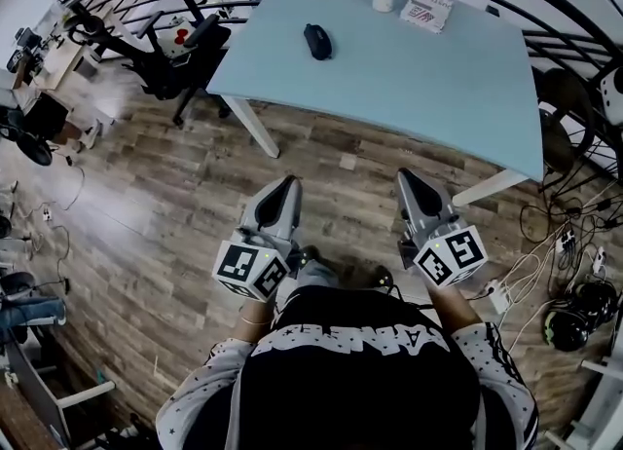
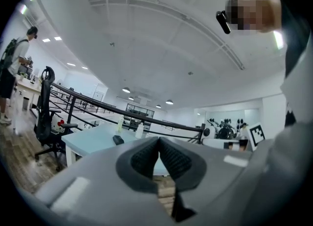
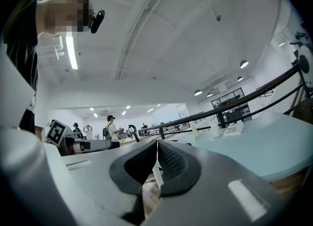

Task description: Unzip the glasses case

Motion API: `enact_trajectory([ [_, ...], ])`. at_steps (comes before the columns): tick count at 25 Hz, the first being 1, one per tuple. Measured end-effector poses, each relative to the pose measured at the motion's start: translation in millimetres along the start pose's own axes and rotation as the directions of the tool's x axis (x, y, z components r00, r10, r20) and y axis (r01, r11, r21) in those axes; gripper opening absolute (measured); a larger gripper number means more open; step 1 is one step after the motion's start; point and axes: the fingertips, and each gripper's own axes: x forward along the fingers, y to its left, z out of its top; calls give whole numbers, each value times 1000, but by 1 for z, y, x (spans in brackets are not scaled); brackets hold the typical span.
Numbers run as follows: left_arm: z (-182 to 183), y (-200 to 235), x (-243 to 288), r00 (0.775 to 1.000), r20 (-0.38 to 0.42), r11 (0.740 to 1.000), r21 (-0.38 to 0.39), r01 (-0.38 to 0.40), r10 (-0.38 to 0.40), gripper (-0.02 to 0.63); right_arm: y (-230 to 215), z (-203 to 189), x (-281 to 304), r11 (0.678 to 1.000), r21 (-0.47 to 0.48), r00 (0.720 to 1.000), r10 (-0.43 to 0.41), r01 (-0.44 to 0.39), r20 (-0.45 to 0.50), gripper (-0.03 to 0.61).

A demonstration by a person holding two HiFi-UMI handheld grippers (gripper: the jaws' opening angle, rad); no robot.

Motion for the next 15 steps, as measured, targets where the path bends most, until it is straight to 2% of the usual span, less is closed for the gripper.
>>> enact_trajectory([
  [6, 12, 59, 1, 1000, 9, 1000, 8, 3, -3, 0, 9, -1, 52, 999, -14, 999, -36, 36, 4, -6],
  [15, 30, 156, -11, 1000, 13, 999, 47, -19, 18, 0, 54, -18, 140, 999, -24, 1000, -26, 27, 9, -7],
])
